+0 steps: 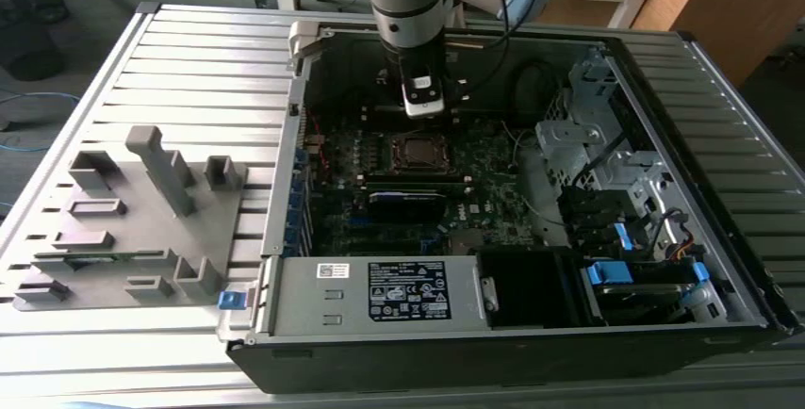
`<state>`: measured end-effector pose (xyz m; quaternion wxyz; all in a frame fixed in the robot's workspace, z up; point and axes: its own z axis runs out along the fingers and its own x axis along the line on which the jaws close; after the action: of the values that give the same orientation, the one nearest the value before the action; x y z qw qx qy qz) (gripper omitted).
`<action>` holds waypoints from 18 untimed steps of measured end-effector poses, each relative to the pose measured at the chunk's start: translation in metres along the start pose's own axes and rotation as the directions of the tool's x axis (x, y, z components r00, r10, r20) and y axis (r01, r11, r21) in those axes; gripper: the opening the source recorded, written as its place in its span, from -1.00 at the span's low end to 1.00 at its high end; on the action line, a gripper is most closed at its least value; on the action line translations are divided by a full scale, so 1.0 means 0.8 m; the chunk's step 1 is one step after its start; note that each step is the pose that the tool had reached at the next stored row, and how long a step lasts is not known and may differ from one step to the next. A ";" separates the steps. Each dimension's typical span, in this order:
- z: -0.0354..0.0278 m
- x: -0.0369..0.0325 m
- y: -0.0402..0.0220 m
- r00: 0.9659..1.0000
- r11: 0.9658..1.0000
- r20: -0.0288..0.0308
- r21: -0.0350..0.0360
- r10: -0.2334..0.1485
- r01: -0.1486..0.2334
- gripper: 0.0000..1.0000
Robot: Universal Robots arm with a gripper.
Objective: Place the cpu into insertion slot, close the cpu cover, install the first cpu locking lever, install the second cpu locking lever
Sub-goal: 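Install the first cpu locking lever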
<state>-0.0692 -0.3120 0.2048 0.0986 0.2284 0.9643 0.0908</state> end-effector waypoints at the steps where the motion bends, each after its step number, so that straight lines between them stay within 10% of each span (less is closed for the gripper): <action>1: 0.0010 0.0002 -0.0002 1.000 1.000 0.001 -0.001 0.000 0.000 -0.79; 8: 0.0055 0.0009 -0.0014 1.000 1.000 0.010 -0.005 -0.003 0.003 -0.79; 18: 0.0082 0.0009 -0.0038 1.000 1.000 0.009 -0.007 -0.025 0.025 -0.79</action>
<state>-0.0696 -0.3135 0.1976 0.1047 0.2164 0.9663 0.0921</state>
